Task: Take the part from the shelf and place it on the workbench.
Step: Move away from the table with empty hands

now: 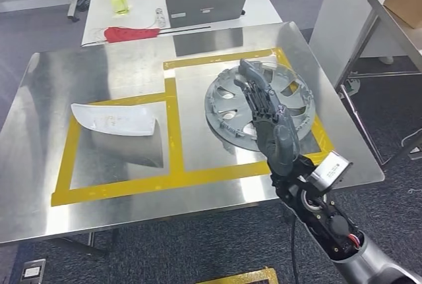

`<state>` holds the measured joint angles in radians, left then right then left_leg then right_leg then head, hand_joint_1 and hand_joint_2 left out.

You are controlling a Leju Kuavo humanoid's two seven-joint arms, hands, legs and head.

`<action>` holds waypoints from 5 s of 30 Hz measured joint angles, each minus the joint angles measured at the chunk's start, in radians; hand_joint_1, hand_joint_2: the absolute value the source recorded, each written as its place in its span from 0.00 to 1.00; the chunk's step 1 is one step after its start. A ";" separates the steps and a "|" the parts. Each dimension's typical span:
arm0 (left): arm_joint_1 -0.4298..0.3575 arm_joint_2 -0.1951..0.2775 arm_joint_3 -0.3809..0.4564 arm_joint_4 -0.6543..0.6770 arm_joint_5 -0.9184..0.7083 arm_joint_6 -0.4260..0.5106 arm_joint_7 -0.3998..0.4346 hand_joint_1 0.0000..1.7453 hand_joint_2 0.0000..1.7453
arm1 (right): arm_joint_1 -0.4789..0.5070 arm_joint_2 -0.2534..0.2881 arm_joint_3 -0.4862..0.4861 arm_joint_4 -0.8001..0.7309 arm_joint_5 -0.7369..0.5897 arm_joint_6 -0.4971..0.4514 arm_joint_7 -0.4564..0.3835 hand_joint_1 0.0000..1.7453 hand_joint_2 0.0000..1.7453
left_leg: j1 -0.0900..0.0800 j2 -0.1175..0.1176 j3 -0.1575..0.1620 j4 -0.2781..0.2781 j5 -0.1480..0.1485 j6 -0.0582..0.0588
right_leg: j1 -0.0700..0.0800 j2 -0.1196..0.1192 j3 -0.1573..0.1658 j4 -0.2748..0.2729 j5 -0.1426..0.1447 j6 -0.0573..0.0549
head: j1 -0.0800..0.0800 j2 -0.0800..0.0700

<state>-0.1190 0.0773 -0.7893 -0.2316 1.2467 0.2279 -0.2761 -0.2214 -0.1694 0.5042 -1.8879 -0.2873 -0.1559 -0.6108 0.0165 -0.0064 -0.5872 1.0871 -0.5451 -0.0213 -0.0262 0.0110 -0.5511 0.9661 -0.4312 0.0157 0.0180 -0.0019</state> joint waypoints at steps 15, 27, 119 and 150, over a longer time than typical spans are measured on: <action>-0.004 0.000 0.000 0.000 -0.009 -0.017 0.008 0.00 0.00 | 0.002 0.003 -0.004 -0.002 0.002 0.000 0.006 0.00 0.00 | -0.011 0.007 0.058 -0.155 0.111 0.055 | 0.016 -0.003 -0.060 0.111 -0.072 0.029 | 0.005 0.000; -0.004 0.001 0.000 0.000 -0.004 -0.012 0.023 0.00 0.00 | 0.004 0.004 -0.010 -0.008 0.015 0.006 0.012 0.00 0.00 | -0.019 0.006 0.001 -0.138 0.163 0.022 | 0.019 -0.003 0.075 -0.018 -0.046 0.003 | 0.026 0.000; 0.012 0.006 0.000 0.001 0.035 -0.018 0.016 0.00 0.00 | 0.001 0.001 -0.077 -0.006 0.012 -0.046 0.046 0.00 0.00 | -0.028 0.010 -0.017 -0.148 0.193 0.045 | 0.034 -0.014 0.105 -0.041 -0.053 -0.011 | 0.030 0.000; 0.015 0.009 0.000 0.002 0.056 -0.015 0.005 0.00 0.00 | 0.111 -0.006 -0.224 0.000 -0.022 -0.055 0.064 0.00 0.00 | -0.013 0.014 0.022 -0.143 0.155 0.029 | 0.020 -0.009 0.071 -0.029 -0.031 -0.004 | 0.026 0.000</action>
<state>-0.1041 0.0868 -0.7893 -0.2300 1.3028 0.2132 -0.2707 -0.1105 -0.1749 0.2807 -1.8879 -0.3092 -0.2112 -0.5472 0.0036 0.0079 -0.5654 0.9436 -0.3901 0.0073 -0.0060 0.0020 -0.4799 0.9375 -0.4621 0.0118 0.0440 -0.0019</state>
